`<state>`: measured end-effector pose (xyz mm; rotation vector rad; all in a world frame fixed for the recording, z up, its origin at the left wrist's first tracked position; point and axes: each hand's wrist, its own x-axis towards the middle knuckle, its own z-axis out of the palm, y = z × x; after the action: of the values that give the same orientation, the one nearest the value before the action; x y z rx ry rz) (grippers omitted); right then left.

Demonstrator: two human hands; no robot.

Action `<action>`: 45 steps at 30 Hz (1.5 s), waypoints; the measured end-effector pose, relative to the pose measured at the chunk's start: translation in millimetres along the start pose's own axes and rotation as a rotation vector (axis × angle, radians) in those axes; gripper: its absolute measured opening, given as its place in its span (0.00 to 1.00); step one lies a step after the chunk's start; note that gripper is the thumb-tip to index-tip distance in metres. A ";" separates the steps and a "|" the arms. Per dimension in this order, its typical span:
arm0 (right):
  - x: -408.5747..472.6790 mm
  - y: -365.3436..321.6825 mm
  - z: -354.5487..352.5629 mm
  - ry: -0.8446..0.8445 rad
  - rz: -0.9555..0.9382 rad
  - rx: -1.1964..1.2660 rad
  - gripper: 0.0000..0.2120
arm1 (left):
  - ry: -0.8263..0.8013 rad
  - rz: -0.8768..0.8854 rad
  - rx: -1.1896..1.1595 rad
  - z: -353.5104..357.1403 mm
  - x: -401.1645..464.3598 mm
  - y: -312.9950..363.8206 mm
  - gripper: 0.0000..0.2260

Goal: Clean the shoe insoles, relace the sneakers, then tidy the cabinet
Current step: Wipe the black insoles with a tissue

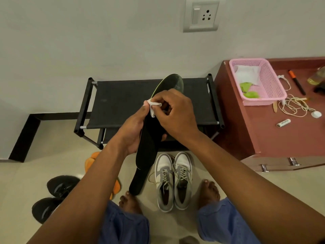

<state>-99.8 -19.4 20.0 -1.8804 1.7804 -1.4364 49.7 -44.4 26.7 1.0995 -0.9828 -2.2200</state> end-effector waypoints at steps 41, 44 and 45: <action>-15.7 11.1 11.5 -0.057 0.147 -0.082 0.07 | 0.022 0.014 -0.008 -16.8 -6.2 12.4 0.27; -12.2 12.3 8.2 -0.029 0.160 -0.096 0.05 | -0.001 0.009 0.002 -15.3 -6.6 11.6 0.27; -10.2 14.2 5.8 -0.007 0.178 -0.102 0.05 | -0.016 0.004 0.008 -13.4 -7.2 11.5 0.27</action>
<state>-103.3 -17.3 2.0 -1.7184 1.9964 -1.2980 65.8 -52.1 33.4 1.0842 -1.0002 -2.2264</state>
